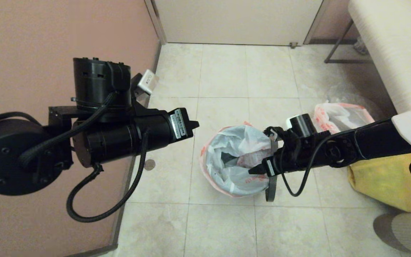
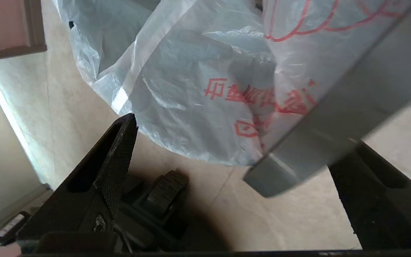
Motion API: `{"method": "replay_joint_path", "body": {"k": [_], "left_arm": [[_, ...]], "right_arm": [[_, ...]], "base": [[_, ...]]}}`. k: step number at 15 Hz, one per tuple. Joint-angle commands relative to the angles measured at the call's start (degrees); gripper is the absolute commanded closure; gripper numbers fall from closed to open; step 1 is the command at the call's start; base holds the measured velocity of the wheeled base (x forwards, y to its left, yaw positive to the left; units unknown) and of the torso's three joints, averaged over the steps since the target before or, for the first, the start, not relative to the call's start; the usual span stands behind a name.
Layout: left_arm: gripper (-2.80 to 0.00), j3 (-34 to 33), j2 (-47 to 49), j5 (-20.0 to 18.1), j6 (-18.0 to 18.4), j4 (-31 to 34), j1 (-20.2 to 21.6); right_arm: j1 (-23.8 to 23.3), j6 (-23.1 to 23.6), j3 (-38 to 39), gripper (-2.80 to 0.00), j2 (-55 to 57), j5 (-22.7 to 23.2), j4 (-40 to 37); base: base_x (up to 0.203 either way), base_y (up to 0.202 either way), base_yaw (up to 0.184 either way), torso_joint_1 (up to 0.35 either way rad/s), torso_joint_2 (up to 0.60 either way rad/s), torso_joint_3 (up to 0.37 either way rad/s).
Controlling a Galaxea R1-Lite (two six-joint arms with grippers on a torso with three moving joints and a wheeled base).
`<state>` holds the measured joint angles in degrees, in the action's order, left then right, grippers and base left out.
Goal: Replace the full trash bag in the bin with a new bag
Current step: Place the trash can ring on the trash can
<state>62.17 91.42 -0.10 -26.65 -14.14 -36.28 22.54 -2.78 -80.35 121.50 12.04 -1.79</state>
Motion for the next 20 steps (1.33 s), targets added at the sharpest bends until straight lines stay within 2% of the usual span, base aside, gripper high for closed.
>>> {"method": "replay_joint_path", "body": {"k": [1,4,5,14,20], "left_arm": [[0.00,0.05,-0.27,0.01,-0.16,-0.10,0.07],[0.00,0.14,-2.11,0.01,-0.14,-0.03,0.16],[0.00,0.14,-2.12,-0.06,-0.16,-0.01,0.15],[0.00,0.60,-3.50,-0.08,-0.07,0.15,0.68],[0.00,1.78,-7.62,-0.08,-0.07,4.10,-0.72]], "right_arm": [[0.06,-0.60,-0.34,-2.80,0.28,0.09,-0.06],[0.19,-3.04,0.25,-2.80,-4.04,0.22,-0.21],[0.49,-3.55,0.63,0.00,-4.61,0.44,-0.23],[1.45,-4.31,0.17,0.00,1.64,1.52,-0.83],[2.20,-6.58,1.48,0.00,-13.53,-1.50,-7.89]], "base": [[0.000,0.000,0.000,0.000,0.00,0.000],[0.000,0.000,0.000,0.000,0.00,0.000],[0.000,0.000,0.000,0.000,0.00,0.000],[0.000,0.000,0.000,0.000,0.00,0.000],[0.000,0.000,0.000,0.000,0.00,0.000]]}}
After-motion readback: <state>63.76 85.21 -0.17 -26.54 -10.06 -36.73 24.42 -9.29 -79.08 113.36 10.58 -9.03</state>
